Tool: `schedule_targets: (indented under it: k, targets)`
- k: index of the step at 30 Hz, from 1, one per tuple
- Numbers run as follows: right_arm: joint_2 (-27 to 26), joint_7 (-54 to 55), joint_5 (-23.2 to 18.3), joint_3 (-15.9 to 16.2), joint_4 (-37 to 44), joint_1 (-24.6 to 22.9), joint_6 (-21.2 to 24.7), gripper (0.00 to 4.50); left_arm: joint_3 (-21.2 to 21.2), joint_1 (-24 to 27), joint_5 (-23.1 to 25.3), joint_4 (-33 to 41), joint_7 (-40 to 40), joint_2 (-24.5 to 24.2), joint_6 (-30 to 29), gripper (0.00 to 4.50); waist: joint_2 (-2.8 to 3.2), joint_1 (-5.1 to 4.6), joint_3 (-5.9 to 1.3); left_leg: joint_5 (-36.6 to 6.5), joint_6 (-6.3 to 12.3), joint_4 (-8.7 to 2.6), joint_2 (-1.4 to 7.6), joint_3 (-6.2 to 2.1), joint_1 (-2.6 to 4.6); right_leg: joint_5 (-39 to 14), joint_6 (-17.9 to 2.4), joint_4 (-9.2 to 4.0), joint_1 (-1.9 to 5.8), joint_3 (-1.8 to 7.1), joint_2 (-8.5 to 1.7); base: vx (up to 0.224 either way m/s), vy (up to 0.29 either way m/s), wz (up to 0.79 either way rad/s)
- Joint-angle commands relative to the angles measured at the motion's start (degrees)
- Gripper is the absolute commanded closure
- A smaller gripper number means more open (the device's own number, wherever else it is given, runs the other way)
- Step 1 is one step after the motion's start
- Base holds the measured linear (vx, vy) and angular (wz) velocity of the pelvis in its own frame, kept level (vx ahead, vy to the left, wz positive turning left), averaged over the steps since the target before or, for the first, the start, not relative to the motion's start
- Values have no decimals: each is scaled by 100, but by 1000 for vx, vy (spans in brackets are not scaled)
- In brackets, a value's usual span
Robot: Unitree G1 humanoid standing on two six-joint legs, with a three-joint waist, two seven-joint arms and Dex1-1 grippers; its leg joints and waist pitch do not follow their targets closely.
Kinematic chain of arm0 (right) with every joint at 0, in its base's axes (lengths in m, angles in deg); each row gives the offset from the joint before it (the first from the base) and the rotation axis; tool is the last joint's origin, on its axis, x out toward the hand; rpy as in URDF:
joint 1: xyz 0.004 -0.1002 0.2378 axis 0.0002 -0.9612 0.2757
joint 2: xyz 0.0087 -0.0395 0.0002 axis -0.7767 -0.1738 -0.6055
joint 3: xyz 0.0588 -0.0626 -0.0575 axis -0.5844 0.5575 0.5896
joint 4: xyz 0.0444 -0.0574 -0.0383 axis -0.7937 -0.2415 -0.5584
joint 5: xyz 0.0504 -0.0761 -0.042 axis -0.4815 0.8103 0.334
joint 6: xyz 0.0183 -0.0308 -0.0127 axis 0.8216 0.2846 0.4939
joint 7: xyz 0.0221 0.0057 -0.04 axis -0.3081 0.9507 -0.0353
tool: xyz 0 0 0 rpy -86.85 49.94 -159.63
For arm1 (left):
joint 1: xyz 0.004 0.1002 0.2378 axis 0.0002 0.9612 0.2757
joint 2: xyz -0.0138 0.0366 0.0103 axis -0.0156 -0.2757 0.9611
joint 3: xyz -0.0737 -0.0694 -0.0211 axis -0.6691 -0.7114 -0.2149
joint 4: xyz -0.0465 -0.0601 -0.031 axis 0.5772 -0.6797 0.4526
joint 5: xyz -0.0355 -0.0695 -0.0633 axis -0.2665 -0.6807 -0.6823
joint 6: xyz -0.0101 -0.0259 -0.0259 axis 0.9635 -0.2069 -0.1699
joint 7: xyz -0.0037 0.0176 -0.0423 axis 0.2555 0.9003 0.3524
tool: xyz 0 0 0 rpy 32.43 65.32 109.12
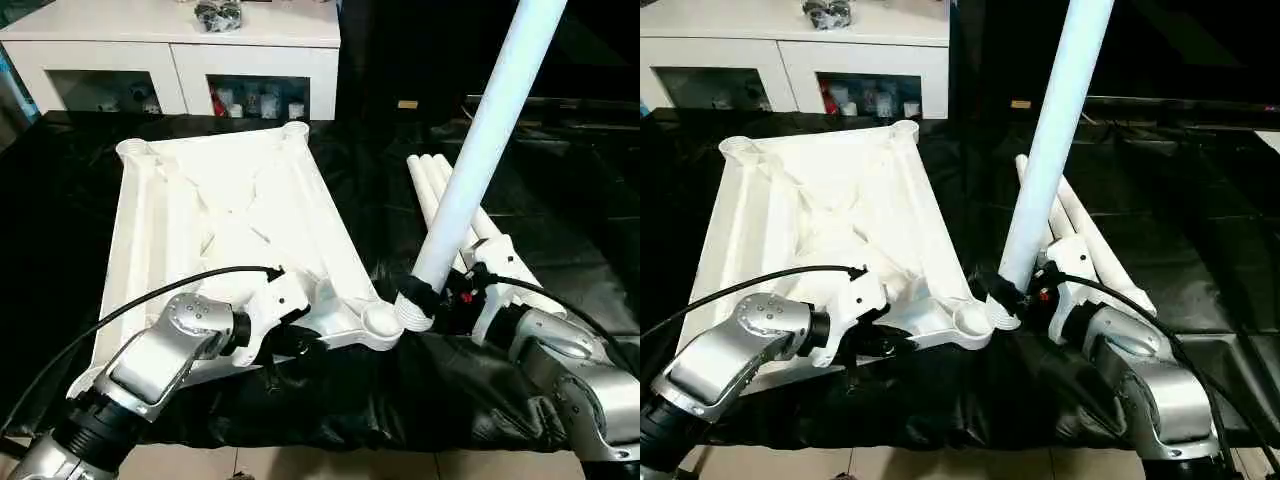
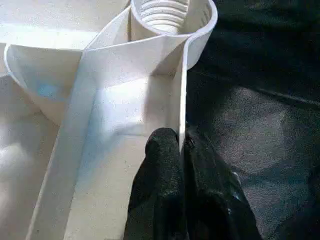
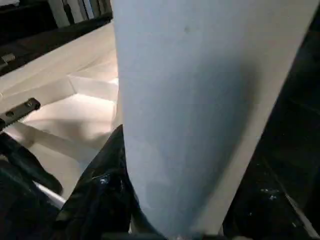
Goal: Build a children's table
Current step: Insert table leg to table base
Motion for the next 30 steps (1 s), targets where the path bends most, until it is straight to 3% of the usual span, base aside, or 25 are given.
schedule_targets:
  k: [1, 3, 9, 12, 15, 20, 21, 25, 27, 30]
  targets:
    - [8, -30, 20, 36, -35, 150, -102, 261, -2, -28, 65, -168, 14, 16, 44, 450, -4, 4, -265, -635, 89, -493, 313, -120, -6, -783, -1238, -526, 223, 311, -465, 0, 0, 0]
    - [-117, -88, 97, 129, -456, 457, -262, 261, -133, -186, 133, -672, 23, 154, 806, 450, -37, -2, -249, -725, 89, -498, 303, -115, -16, -1008, -1200, -564, 215, 313, -468, 0, 0, 0]
    - [-300, -279, 245, 329, -1182, 953, -510, 261, -141, -509, 245, -1535, -202, 225, 1642, 450, -39, 5, -274, -570, 71, -499, 310, -117, -18, -976, -1121, -542, 220, 317, -490, 0, 0, 0]
    - [-303, -450, 301, 439, -1471, 1153, -545, 261, -207, -646, 200, -1852, -302, 280, 1723, 450, -64, 18, -314, -287, 141, -477, 308, -103, -20, -295, -1303, -460, 237, 301, -479, 0, 0, 0]
    - [-257, -600, 348, 540, -1667, 1278, -551, 261, -239, -715, 195, -2069, -386, 312, 1827, 450, -60, 25, -317, -178, 231, -465, 308, -95, -37, -24, -1362, -439, 237, 302, -481, 0, 0, 0]
    - [-229, -719, 437, 606, -1949, 1369, -666, 261, -265, -797, 194, -2342, -465, 369, 2021, 450, -72, 62, -284, -449, 183, -485, 331, -82, -26, -582, -1310, -497, 224, 312, -510, 0, 0, 0]
    - [-257, -729, 450, 594, -2047, 1403, -708, 261, -281, -817, 196, -2390, -498, 387, 2058, 450, -114, 55, -276, -486, 181, -493, 332, -78, -23, -676, -1290, -508, 219, 308, -504, 0, 0, 0]
    - [-398, -739, 464, 573, -2394, 1531, -806, 261, -323, -838, 189, -2446, -609, 450, 2109, 450, -83, 51, -256, -693, 83, -513, 336, -88, -11, -1255, -1168, -559, 191, 314, -522, 0, 0, 0]
    - [-455, -769, 468, 605, -2522, 1573, -818, 261, -321, -838, 195, -2472, -631, 467, 2127, 450, -86, 54, -264, -647, 87, -516, 343, -89, -11, -1205, -1162, -551, 189, 321, -526, 0, 0, 0]
    - [-481, -810, 496, 651, -2658, 1601, -878, 261, -316, -856, 207, -2536, -659, 483, 2169, 450, -85, 64, -289, -401, 150, -507, 338, -81, -19, -703, -1239, -501, 202, 311, -507, 0, 0, 0]
